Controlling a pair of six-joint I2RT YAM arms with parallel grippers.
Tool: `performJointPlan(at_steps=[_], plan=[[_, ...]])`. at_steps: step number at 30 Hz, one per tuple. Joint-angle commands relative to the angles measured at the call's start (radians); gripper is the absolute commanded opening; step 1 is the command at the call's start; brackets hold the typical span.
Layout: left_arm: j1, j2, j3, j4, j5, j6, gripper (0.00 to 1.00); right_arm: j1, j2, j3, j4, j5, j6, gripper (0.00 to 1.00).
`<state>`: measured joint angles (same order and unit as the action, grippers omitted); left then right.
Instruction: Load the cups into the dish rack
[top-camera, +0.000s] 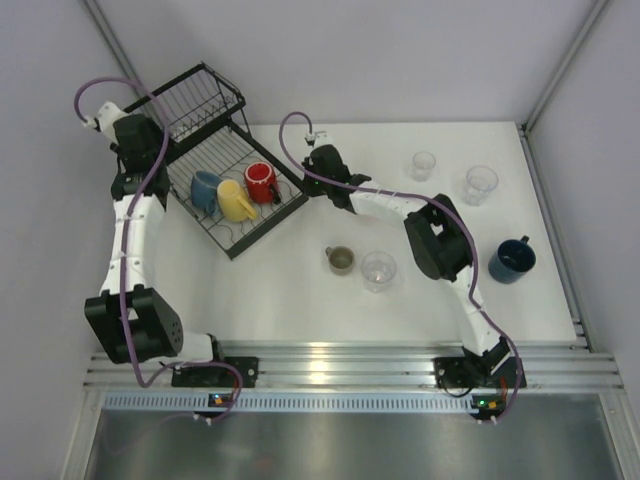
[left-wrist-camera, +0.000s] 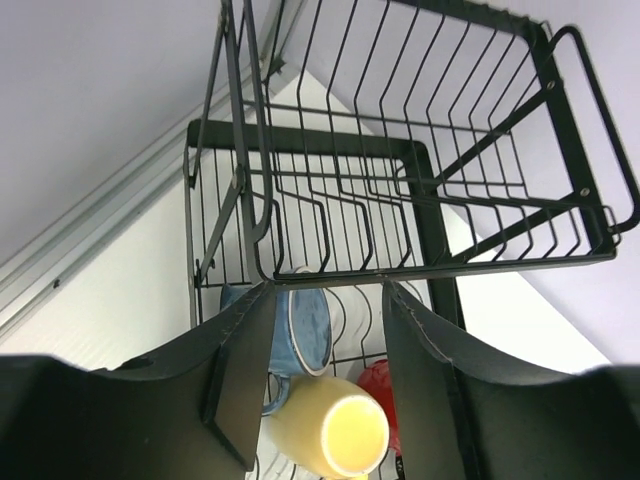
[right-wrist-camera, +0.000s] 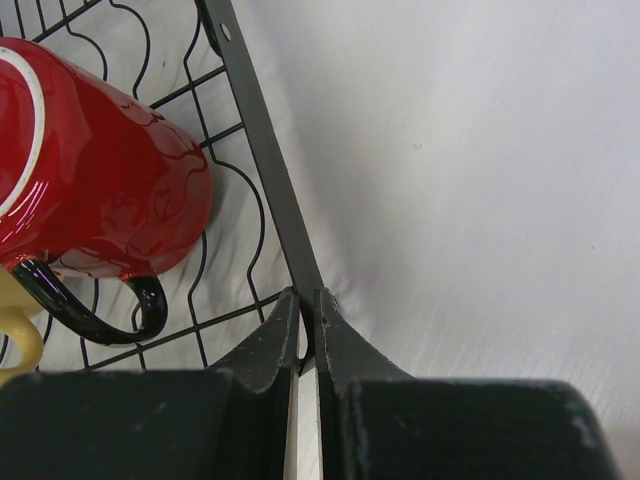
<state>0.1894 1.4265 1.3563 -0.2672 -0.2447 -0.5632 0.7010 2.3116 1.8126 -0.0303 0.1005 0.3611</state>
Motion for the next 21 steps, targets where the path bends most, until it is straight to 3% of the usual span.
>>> performJointPlan(at_steps=[1, 11, 21], plan=[[0.008, -0.078, -0.008, 0.034, -0.047, -0.004, 0.52, -0.092, -0.02, -0.042, -0.148, 0.116, -0.028, 0.0], [0.119, -0.167, -0.169, 0.026, -0.071, -0.128, 0.5, -0.12, -0.027, -0.055, -0.164, 0.113, -0.027, 0.0], [0.214, -0.101, -0.309, 0.135, 0.093, -0.253, 0.5, -0.127, -0.05, -0.082, -0.158, 0.119, -0.042, 0.0]])
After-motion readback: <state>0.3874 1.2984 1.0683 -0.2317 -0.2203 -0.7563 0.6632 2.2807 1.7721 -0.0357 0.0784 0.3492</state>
